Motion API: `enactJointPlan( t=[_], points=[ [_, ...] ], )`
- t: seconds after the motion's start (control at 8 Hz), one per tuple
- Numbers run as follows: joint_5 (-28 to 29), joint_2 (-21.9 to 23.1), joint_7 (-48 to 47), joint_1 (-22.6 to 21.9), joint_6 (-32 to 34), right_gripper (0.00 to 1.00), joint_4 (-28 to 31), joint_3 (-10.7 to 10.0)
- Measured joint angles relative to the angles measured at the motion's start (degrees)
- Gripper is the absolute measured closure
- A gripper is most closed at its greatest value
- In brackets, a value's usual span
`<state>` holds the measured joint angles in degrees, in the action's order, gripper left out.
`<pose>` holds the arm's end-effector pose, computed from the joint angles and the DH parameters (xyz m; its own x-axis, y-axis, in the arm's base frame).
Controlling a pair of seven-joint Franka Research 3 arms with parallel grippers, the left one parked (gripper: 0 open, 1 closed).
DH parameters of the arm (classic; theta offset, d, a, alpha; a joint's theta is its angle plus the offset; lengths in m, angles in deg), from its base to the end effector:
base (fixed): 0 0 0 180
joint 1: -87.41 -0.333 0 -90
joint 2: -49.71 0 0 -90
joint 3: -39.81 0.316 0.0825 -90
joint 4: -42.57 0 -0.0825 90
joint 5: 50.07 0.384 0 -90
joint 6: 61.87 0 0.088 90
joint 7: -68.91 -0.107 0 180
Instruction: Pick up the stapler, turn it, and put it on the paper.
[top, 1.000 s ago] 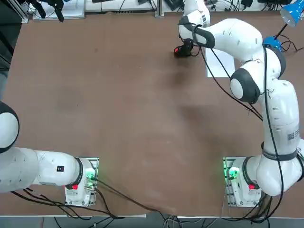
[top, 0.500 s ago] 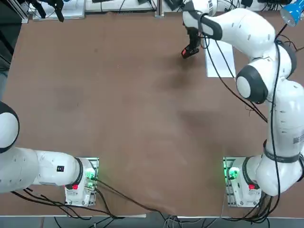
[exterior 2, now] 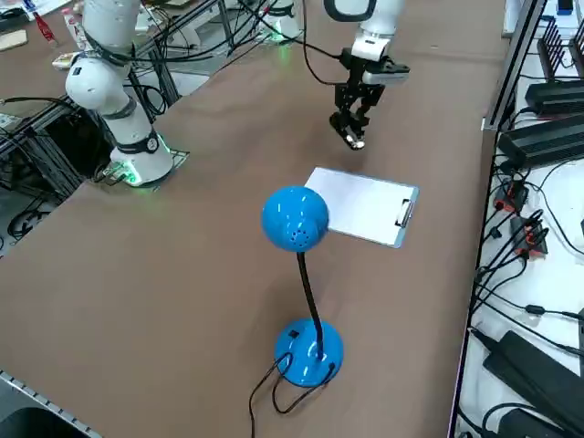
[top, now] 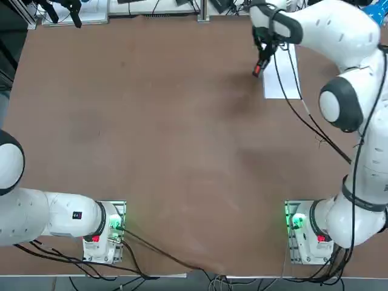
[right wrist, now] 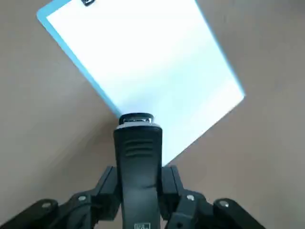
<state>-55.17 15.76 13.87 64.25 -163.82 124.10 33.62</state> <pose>0.6563 0.2056 0.3363 0.8096 -0.5867 -0.0185 -0.5607 -0.7824 0.2711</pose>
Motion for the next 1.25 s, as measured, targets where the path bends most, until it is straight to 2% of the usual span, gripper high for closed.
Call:
enactJointPlan(
  t=[0.12,0.5,0.88,1.25],
  points=[
    [-0.14,2.50,8.14,2.24,-2.71,0.58,3.88,-0.16],
    [-0.22,9.20,30.56,8.46,-18.12,0.58,18.57,-0.30],
    [0.03,9.53,44.50,11.72,-21.70,0.58,21.18,-0.25],
    [1.04,7.26,47.35,12.34,-25.69,0.58,20.61,0.36]
  ],
)
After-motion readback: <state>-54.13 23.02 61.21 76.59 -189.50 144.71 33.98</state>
